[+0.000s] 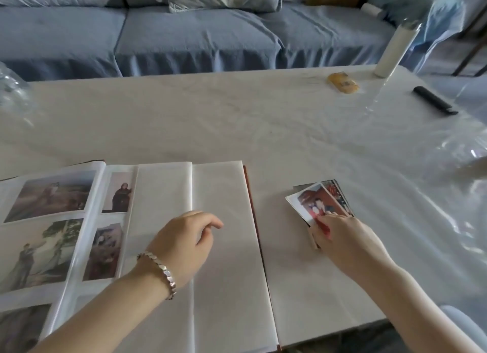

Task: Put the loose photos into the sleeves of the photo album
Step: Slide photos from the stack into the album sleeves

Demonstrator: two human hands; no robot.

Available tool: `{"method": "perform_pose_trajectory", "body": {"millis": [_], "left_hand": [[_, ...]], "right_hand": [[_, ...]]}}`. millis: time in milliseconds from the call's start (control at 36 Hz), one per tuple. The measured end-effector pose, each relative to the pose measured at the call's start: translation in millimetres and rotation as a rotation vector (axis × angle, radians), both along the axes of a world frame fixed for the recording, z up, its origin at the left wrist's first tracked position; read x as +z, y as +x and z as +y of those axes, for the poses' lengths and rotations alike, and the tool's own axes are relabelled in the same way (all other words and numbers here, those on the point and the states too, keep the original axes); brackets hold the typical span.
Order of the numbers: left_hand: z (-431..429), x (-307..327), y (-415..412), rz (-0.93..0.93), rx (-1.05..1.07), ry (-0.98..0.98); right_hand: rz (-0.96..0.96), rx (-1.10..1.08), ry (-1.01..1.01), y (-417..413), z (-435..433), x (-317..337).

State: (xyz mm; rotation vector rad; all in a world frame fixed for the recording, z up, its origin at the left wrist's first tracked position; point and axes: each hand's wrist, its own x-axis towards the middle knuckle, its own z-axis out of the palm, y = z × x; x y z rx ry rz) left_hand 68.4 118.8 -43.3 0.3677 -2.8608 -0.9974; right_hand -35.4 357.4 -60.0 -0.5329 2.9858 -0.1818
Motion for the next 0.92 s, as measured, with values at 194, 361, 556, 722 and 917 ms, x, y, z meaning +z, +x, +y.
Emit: {"method": "perform_pose_trajectory", "body": {"millis": [194,361,556,722,917], "left_hand": [[19,-1,-11,-0.009,-0.046,0.072],[28,2,-20,-0.100,0.074,0.331],[38,13,-32,-0.304,0.273,0.894],[51,23,-32,-0.391,0.250,1.183],[24,14,-24,-0.101,0.325,0.783]], "right_hand": [[-0.010,0.040,0.115,-5,2,8],[0.054,0.007,0.097,-1,1,11],[0.101,-0.099,-0.164,18,-3,26],[0.496,0.388,-0.583,39,-24,19],[0.123,0.416,-0.707,59,-58,15]]}}
